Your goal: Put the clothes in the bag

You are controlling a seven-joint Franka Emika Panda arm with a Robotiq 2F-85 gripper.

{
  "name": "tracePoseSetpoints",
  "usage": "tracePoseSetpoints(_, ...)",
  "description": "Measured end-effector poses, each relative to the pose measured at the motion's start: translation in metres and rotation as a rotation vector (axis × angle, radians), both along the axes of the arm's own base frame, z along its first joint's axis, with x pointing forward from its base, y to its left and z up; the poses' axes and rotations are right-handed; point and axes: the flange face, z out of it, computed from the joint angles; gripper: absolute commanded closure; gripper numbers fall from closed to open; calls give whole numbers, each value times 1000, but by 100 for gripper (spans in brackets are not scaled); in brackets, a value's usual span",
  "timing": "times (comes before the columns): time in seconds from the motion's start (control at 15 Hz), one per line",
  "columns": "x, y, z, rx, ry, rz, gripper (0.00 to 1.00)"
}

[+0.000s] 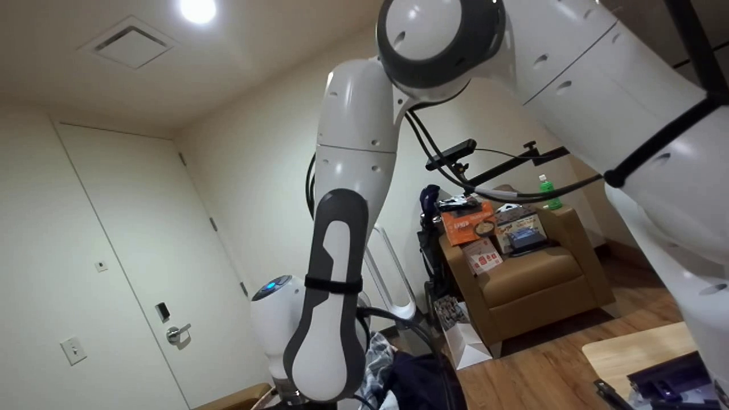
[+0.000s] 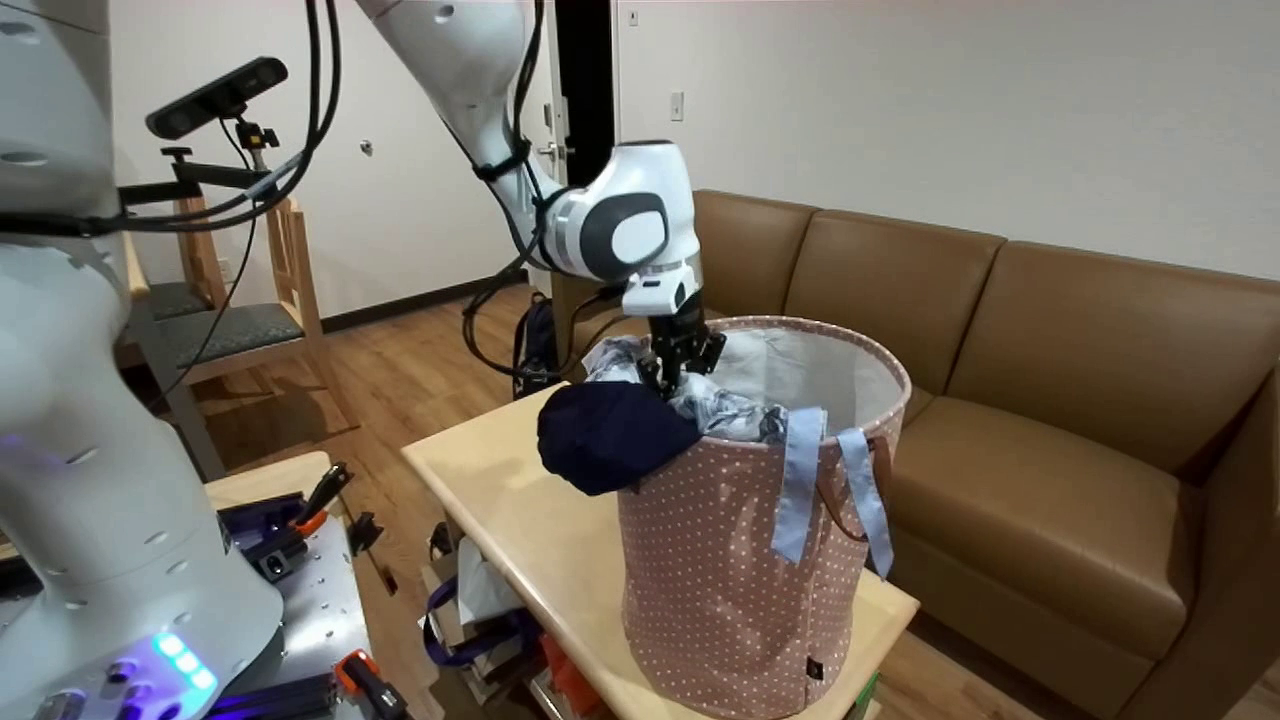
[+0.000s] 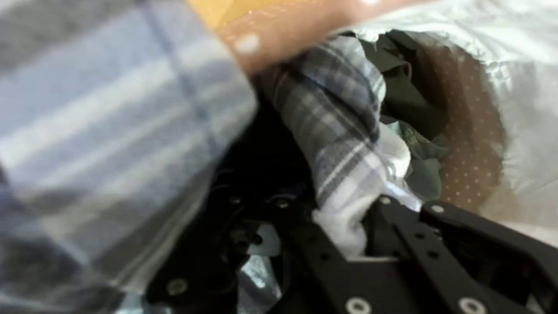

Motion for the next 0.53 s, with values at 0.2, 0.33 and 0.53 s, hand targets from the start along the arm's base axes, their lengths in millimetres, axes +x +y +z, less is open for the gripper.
tracePoseSetpoints(0.2, 0, -30, -14, 104, -33, -87, 56)
tracePoseSetpoints(0.33, 0, -40, -15, 154, -49, -122, 43)
tracePoseSetpoints(0.53, 8, -43, 1, 166, -82, -120, 25)
